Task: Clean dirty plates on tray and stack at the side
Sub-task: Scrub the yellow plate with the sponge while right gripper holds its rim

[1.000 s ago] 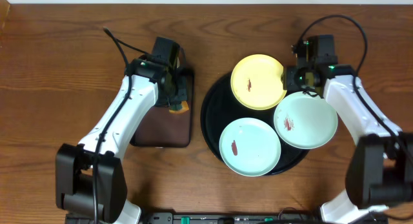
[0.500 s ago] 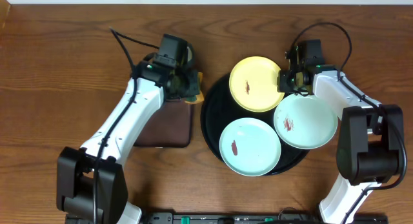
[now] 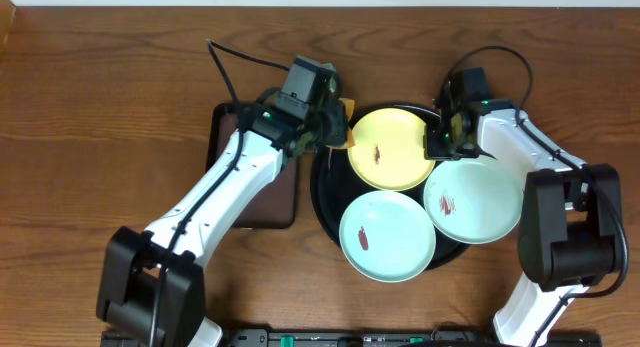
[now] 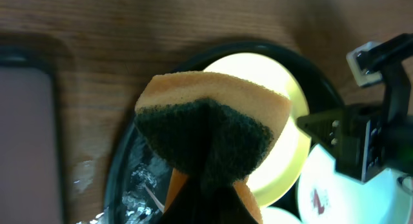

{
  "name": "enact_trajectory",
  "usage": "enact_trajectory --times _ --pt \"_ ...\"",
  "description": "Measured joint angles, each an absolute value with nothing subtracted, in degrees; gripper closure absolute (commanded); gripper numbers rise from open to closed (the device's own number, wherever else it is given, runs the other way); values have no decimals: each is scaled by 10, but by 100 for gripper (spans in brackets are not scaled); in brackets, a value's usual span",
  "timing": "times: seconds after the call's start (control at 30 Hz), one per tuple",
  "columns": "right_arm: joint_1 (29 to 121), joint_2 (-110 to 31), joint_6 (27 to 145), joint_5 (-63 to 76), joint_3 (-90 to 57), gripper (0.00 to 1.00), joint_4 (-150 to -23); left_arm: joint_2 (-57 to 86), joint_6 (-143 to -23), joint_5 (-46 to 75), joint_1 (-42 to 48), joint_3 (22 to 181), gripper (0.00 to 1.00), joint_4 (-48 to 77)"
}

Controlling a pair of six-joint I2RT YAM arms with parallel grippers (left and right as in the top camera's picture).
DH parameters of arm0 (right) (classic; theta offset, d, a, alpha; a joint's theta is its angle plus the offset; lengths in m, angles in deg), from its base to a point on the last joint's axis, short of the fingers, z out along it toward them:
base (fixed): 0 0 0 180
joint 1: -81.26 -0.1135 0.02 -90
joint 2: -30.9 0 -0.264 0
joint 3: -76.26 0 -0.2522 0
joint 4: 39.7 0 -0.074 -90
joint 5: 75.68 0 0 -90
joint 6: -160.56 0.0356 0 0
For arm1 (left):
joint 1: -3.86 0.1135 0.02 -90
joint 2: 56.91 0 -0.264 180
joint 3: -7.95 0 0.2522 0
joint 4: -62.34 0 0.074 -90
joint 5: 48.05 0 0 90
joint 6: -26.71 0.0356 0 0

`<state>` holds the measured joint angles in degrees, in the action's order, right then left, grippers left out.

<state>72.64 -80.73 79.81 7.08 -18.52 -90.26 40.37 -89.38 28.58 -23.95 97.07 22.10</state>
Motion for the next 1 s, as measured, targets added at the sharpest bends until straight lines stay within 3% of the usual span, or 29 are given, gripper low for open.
enact_trajectory --times 0.7,1.0 --pt "720 -807 817 75 -186 99 -890 620 -1100 236 -328 971 93 425" --pt "720 -807 821 74 -186 99 -897 623 -1079 274 -295 994 93 300"
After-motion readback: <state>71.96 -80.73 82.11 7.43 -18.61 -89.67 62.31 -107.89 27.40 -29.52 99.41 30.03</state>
